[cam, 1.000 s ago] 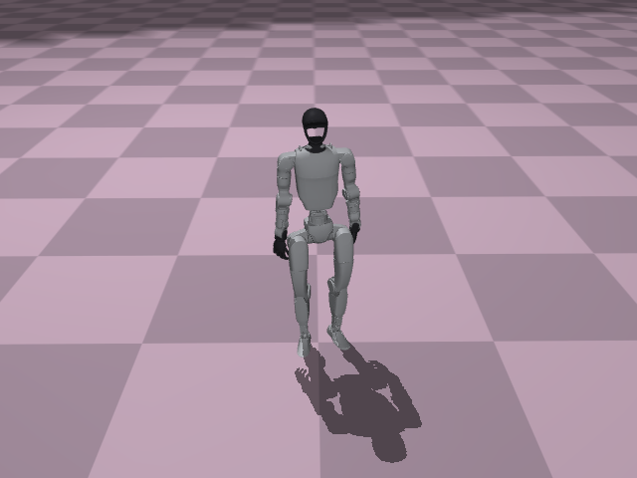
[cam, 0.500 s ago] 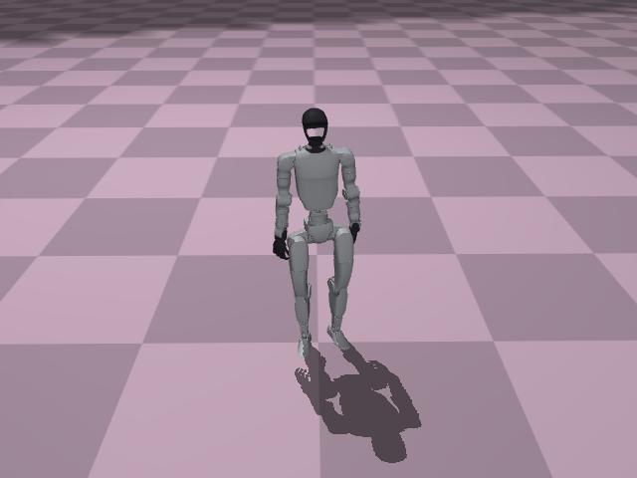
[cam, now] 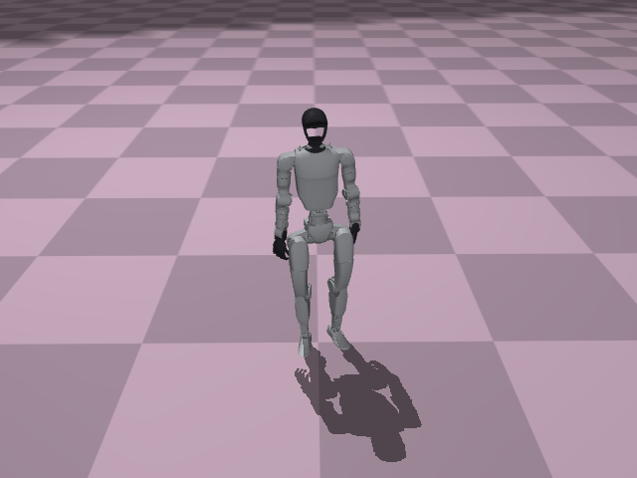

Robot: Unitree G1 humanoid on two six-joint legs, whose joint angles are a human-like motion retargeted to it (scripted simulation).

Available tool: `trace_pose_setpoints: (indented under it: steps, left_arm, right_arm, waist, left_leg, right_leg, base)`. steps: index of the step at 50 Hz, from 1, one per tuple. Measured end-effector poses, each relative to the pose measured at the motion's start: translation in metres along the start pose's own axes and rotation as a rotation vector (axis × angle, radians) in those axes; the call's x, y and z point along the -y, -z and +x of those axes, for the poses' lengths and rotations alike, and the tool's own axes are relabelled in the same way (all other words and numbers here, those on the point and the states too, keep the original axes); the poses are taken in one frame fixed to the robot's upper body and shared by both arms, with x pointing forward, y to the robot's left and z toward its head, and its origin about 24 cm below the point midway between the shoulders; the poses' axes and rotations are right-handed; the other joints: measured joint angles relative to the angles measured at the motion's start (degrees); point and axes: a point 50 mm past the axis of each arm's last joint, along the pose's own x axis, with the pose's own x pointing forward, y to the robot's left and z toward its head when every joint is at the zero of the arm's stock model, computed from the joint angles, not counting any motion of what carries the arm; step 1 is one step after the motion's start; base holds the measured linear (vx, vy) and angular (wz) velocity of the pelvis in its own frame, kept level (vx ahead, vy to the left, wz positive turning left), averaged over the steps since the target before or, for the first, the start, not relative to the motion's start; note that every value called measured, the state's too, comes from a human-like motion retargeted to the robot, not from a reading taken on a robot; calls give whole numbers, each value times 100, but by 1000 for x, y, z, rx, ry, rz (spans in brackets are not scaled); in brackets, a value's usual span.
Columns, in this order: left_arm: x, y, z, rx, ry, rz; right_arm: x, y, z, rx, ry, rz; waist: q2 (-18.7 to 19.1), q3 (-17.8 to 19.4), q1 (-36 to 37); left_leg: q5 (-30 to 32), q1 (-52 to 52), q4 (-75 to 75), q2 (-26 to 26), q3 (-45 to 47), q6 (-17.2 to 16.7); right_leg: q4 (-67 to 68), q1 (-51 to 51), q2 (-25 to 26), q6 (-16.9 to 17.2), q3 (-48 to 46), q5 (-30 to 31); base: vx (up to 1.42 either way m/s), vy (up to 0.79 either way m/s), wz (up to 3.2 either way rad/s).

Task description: Upper body actions

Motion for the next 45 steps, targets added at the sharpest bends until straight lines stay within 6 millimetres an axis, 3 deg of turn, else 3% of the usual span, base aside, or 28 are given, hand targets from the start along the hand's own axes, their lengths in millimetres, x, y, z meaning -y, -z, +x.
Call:
trace_pose_setpoints:
  steps: [45]
  left_arm:
    - [-4, -1, -1, -7, -10, 17]
  right_arm:
    - [5, -1, 0, 5, 6, -22]
  waist:
    - [30, 122, 16]
  left_leg:
    - [4, 68, 7, 37, -55, 18]
  right_leg:
    - [22, 57, -1, 39, -52, 25]
  base:
    - [0, 0, 0]
